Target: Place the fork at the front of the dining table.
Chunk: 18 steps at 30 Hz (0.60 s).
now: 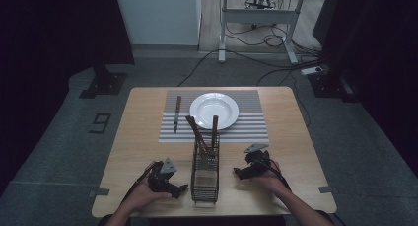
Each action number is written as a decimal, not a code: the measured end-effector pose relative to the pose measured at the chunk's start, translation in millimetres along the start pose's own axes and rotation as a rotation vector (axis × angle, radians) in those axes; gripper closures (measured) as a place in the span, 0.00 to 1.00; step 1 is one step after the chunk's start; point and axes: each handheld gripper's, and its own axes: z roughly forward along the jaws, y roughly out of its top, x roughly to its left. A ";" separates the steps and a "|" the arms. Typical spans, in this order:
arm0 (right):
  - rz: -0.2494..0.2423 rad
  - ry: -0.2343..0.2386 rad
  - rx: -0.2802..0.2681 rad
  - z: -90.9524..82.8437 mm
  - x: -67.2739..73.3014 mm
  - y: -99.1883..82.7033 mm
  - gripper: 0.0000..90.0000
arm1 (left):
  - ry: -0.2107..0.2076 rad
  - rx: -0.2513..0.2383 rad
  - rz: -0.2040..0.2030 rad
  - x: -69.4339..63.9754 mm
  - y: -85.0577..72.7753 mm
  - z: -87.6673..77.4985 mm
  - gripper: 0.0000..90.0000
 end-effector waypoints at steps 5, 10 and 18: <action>0.006 -0.003 0.002 -1.0 -0.4 -0.1 0.04 | -0.001 0.000 0.000 0.0 0.3 0.2 0.00; 0.010 -0.004 0.002 -1.5 -1.3 0.5 0.06 | 0.000 0.000 0.000 -0.1 0.2 0.2 0.00; 0.038 -0.004 0.005 -4.1 -3.9 0.7 0.10 | 0.002 0.000 -0.002 -0.4 0.1 0.1 0.00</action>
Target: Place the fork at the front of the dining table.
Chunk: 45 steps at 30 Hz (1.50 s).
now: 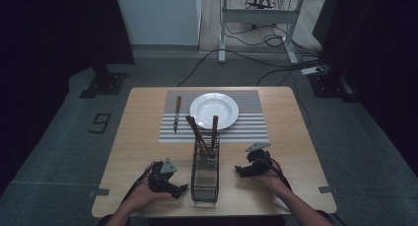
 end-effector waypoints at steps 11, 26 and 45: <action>0.050 -0.021 -0.102 -18.0 -3.7 3.8 0.14 | -0.001 0.000 0.000 0.0 0.0 0.0 0.00; 0.062 0.000 -0.204 -37.3 1.8 6.7 0.15 | 0.000 0.000 0.000 -0.1 -0.1 0.0 0.00; 0.103 0.121 -0.315 -72.6 8.6 35.8 0.18 | 0.002 0.001 -0.003 -0.5 -0.2 -0.2 0.00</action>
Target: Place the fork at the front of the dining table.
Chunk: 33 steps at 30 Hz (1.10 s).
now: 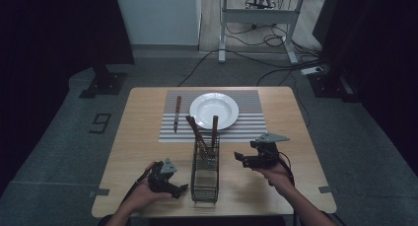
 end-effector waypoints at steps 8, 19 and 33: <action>-0.008 0.004 -0.051 -5.8 2.0 23.2 0.19 | -0.001 0.000 0.000 0.0 0.0 0.0 0.00; -0.003 0.009 -0.103 -7.6 4.2 48.8 0.22 | 0.001 -0.001 0.000 -0.1 -0.1 0.0 0.00; -0.050 0.076 -0.108 18.9 15.8 69.4 0.32 | 0.000 0.000 0.000 0.0 0.0 0.0 0.00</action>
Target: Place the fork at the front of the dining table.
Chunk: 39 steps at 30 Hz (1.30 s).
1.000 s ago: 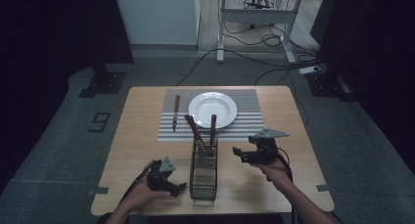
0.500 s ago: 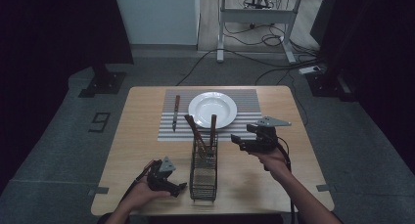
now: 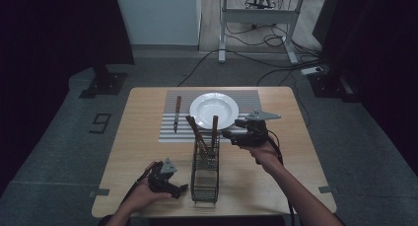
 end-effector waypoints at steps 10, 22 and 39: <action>-0.011 0.025 0.015 18.5 3.0 2.7 0.37 | 0.000 -0.001 -0.001 -0.1 0.0 0.1 0.00; -0.021 0.069 0.024 41.1 5.8 4.5 0.51 | 0.000 -0.001 -0.002 -0.1 0.0 0.1 0.00; -0.006 0.107 0.019 49.2 4.9 0.2 0.83 | 0.000 -0.002 -0.002 -0.3 -0.4 -0.1 0.00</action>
